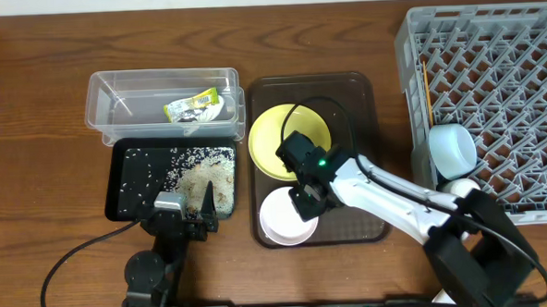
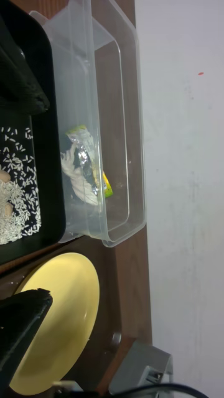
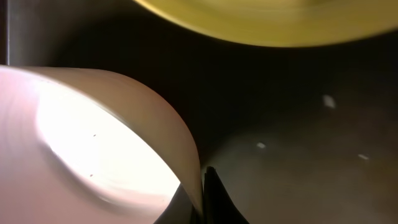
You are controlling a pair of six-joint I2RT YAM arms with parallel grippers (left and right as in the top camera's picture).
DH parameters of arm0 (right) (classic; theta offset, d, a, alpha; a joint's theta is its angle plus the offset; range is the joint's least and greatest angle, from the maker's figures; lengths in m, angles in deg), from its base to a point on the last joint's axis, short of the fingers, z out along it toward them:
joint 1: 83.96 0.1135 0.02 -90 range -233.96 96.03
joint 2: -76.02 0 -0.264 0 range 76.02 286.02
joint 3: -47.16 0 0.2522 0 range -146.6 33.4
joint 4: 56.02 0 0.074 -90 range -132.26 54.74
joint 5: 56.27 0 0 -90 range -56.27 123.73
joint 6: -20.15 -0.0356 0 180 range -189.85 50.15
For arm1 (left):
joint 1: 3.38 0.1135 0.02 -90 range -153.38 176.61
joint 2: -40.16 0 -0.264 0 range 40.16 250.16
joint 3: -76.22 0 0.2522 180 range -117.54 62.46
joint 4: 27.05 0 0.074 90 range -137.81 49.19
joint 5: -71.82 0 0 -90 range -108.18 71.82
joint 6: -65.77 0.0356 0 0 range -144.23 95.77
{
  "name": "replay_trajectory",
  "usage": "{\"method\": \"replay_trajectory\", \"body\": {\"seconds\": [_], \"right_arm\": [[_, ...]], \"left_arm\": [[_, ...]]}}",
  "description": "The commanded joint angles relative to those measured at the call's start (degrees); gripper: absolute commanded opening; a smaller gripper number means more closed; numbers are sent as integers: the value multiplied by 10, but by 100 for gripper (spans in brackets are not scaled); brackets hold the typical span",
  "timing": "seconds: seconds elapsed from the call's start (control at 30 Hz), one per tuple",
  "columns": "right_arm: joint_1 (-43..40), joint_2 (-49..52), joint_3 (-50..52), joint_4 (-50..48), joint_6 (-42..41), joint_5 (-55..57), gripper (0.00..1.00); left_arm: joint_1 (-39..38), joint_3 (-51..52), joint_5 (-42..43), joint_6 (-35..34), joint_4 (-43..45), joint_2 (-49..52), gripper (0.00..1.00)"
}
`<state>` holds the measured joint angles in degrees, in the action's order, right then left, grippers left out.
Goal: Sort waste into correct bins and load items into the dishwasher rack
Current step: 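Reach the right gripper to the pink bowl and grasp it, then carry the pink bowl into the dish rack and release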
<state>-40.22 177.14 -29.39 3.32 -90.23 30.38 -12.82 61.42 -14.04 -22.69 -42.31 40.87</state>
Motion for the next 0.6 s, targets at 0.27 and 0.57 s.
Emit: {"method": "replay_trajectory", "body": {"seconds": [0.27,0.57], "right_arm": [[-78,-228,-1,45,-86,436,1],[-231,-296,-1,-64,-82,647,1]], "left_arm": [[3,8,8,4,-21,-1,91],[3,8,8,4,-21,-1,91]]}}
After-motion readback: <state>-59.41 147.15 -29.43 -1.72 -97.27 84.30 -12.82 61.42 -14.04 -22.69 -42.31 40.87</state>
